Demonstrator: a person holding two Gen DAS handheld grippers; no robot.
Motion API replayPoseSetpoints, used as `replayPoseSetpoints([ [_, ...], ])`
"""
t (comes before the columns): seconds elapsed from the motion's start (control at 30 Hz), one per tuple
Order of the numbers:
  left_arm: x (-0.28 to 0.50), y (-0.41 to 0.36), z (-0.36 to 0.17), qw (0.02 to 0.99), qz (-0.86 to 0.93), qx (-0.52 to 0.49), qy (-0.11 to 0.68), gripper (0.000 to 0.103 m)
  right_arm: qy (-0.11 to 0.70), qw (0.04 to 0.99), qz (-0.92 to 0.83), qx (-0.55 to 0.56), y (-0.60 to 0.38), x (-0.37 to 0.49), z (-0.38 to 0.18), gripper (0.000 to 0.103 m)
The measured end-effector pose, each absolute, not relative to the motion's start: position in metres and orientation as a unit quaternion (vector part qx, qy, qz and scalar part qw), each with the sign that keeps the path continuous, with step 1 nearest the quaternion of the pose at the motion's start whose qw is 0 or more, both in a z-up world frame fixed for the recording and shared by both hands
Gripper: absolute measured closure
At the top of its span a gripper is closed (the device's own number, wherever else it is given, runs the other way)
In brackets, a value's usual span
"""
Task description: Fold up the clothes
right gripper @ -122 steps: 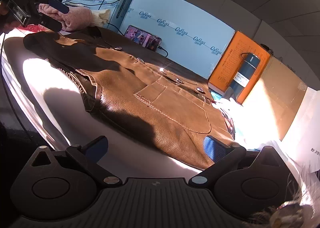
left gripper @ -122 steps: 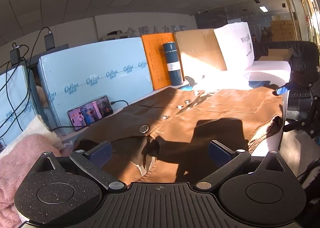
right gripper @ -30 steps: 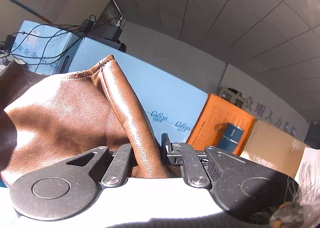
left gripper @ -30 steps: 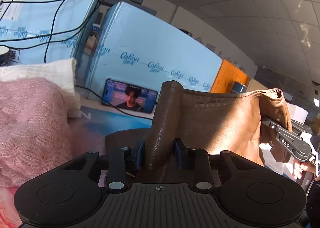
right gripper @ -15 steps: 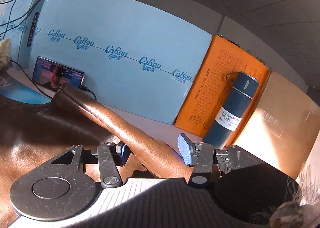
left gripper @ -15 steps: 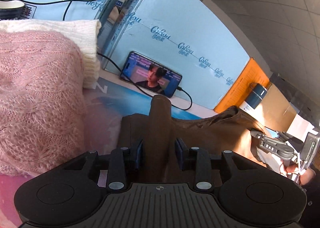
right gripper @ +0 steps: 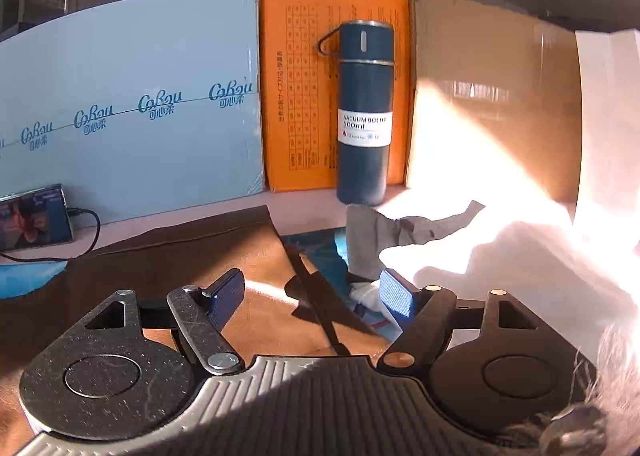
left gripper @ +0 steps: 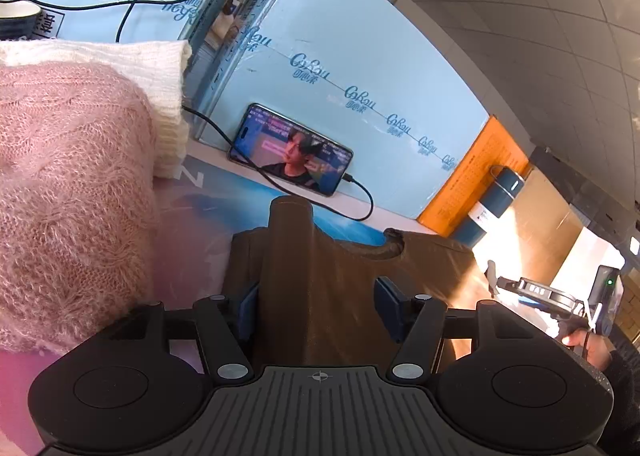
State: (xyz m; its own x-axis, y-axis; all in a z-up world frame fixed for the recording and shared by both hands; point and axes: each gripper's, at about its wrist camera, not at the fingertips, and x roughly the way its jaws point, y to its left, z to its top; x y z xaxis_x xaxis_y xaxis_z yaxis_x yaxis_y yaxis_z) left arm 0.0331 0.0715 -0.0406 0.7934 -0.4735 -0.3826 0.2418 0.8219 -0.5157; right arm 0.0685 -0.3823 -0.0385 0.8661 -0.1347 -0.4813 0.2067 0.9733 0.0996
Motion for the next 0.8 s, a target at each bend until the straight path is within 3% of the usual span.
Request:
replayPoseSetpoints([
  [0.07,0.034,0.071,-0.041,0.919,-0.194,-0.226,0.258,0.042,0.277,0.948,-0.083,0.134,-0.396,0.071,-0.046,0.030],
  [0.13,0.034,0.071,-0.041,0.919,-0.193,-0.225,0.259,0.043,0.285,0.942,-0.079,0.159,-0.404,0.070,-0.051,0.037],
  [0.27,0.035,0.071,-0.042,0.918,-0.193,-0.227,0.262,0.046,0.281,0.945,-0.099,0.136,-0.401,0.061,-0.055,0.068],
  [0.43,0.037,0.073,-0.045,0.914,-0.191,-0.233,0.271,0.060,0.272,0.954,-0.098,0.083,-0.385,0.040,-0.054,0.083],
  [0.7,0.038,0.074,-0.046,0.914,-0.188,-0.234,0.273,0.061,0.247,0.958,-0.092,0.113,-0.394,-0.001,-0.046,0.082],
  [0.73,0.037,0.074,-0.046,0.915,-0.186,-0.234,0.272,0.061,0.238,0.958,-0.103,0.122,-0.397,-0.004,-0.043,0.077],
  [0.8,0.036,0.075,-0.046,0.917,-0.178,-0.236,0.269,0.062,0.228,0.957,-0.105,0.148,-0.405,-0.011,-0.039,0.047],
])
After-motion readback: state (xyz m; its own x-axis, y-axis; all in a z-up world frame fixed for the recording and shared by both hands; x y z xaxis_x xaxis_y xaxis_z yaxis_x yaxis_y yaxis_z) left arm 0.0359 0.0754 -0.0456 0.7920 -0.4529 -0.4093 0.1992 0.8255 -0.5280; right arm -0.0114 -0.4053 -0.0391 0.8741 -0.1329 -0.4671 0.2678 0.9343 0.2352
